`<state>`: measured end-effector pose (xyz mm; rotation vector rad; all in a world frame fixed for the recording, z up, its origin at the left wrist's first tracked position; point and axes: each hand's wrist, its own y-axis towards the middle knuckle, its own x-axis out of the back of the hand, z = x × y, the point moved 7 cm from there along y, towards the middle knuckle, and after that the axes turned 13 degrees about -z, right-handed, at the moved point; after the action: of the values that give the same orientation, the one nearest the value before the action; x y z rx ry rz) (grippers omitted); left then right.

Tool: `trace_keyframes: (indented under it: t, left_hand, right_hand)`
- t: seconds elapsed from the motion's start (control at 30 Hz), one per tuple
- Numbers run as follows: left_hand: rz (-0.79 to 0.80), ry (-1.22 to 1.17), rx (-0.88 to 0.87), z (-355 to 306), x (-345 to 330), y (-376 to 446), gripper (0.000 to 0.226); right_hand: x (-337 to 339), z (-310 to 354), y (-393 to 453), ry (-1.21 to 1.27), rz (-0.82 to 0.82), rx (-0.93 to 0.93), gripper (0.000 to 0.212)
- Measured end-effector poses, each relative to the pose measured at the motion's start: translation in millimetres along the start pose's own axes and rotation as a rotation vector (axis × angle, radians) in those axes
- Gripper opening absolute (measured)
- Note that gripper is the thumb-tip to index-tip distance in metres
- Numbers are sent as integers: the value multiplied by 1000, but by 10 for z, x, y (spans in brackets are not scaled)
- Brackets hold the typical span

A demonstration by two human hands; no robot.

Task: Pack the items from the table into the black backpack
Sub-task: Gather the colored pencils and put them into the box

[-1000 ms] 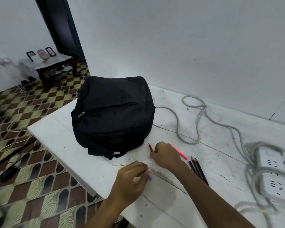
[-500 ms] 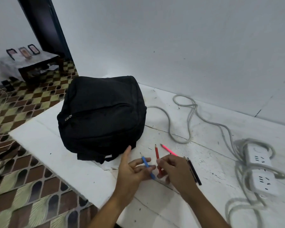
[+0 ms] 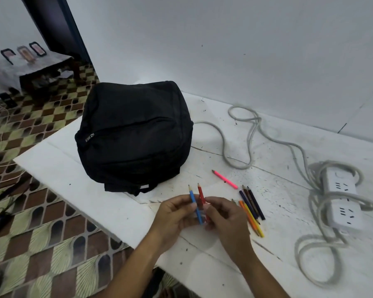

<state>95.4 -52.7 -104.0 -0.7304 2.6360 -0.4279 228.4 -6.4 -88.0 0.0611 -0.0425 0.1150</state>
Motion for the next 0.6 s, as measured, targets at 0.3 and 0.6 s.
trace_keyframes:
  t: [0.3, 0.6]
  left_hand:
    - [9, 38, -136, 19, 20, -16, 31]
    - [5, 68, -152, 17, 6, -36, 18]
  right_hand:
    - [-22, -111, -84, -79, -9, 195, 26]
    - [-24, -79, -97, -63, -15, 227, 28]
